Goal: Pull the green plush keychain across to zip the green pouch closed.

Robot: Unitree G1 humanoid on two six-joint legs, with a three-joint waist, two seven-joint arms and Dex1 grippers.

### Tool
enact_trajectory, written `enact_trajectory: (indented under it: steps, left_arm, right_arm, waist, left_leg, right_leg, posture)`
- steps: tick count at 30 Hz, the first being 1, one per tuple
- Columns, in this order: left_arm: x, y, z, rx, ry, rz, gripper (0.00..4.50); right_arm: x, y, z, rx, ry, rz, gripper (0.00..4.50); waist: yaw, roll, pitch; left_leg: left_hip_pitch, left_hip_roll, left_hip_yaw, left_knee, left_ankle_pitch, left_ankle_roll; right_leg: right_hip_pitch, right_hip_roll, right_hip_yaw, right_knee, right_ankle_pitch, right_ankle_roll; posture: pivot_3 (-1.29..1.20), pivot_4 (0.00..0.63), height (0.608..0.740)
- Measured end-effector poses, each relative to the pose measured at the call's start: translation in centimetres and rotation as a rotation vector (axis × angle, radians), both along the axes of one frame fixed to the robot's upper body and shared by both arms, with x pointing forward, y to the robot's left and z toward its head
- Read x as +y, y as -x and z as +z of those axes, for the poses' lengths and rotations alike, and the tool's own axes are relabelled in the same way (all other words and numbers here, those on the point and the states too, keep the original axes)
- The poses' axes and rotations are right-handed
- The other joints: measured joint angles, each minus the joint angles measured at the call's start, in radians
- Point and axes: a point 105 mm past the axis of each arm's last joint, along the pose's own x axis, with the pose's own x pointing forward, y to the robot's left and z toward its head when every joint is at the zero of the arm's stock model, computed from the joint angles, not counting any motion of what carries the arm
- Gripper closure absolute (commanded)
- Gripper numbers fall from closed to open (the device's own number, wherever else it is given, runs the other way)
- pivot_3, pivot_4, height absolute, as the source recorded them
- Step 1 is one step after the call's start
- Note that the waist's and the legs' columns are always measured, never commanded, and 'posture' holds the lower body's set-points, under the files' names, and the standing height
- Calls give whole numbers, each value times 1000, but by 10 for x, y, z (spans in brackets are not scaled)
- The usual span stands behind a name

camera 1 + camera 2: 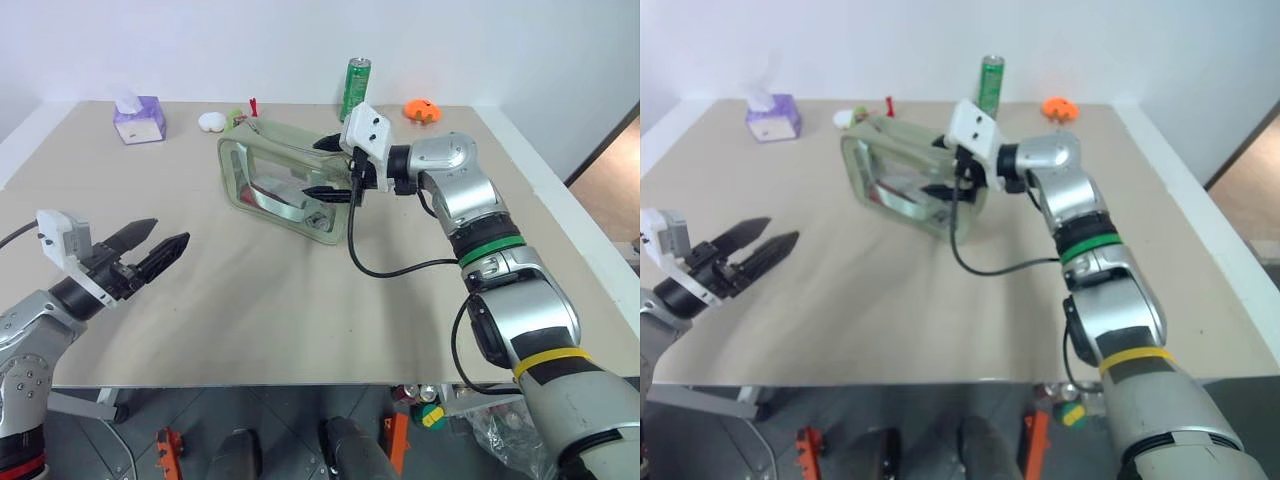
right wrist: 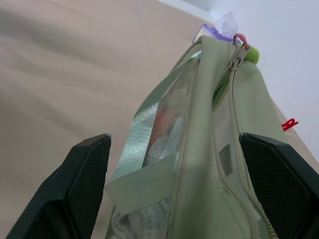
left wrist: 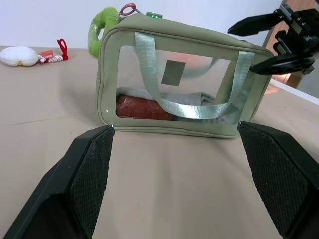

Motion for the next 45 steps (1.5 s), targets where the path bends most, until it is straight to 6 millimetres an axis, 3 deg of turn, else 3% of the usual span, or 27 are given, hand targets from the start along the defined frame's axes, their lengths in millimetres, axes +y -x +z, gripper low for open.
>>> enact_trajectory:
  steps: [2,6,9,10,14,33,38,42,45]
  left_arm:
    - [0,0,0,0,0,0,362]
    - [0,0,0,0,5,0,350]
    - [0,0,-1,1,6,3,350]
    - [0,0,-1,1,6,5,350]
    - [0,-1,0,1,11,7,350]
    - [-1,-3,5,-18,16,0,350]
    - [-1,-4,5,-18,22,-2,350]
    - [6,-6,7,-21,58,8,350]
    - [21,-4,21,-60,129,41,350]
  right_arm:
    - [0,0,-2,3,4,-1,482]
    - [-2,-9,-19,45,14,-50,1959]
    - [-5,-11,-25,53,27,-61,2810]
    - [-6,-11,-27,58,30,-63,3351]
    - [-6,-10,-29,59,44,-47,4453]
    - [-9,-5,-32,68,51,1,4453]
    - [-18,-6,-28,67,27,-23,4453]
    - [-36,5,-22,100,36,37,4453]
    - [-44,24,-7,104,52,133,4453]
  waist:
    - [0,0,0]
    - [-1,0,0]
    - [-2,0,0]
    - [-2,0,0]
    - [-3,0,0]
    - [-3,0,0]
    - [-3,0,0]
    - [-2,0,0]
    - [0,1,1]
  left_leg:
    - [0,0,0,0,0,0]
    - [0,0,0,0,1,-1]
    - [0,0,0,0,1,-2]
    - [0,0,0,0,1,-2]
    - [0,0,-1,0,1,-2]
    - [0,-1,-2,0,2,-3]
    - [0,-1,-2,0,2,-3]
    - [-1,-1,-2,-1,2,-3]
    - [-1,-1,-3,-1,2,-3]
  right_leg:
    - [0,0,0,0,0,0]
    - [0,0,0,0,0,0]
    - [0,0,0,0,0,0]
    - [0,0,0,0,0,0]
    - [0,0,0,1,0,0]
    - [0,0,-1,1,0,1]
    - [0,0,-1,1,0,1]
    - [0,0,-1,1,0,0]
    - [0,0,-2,1,-2,2]
  posture:
    - [0,150,740]
    - [0,150,740]
    - [0,150,740]
    - [0,150,740]
    - [0,150,740]
    - [0,150,740]
    - [0,150,740]
    - [0,150,740]
    - [0,150,740]
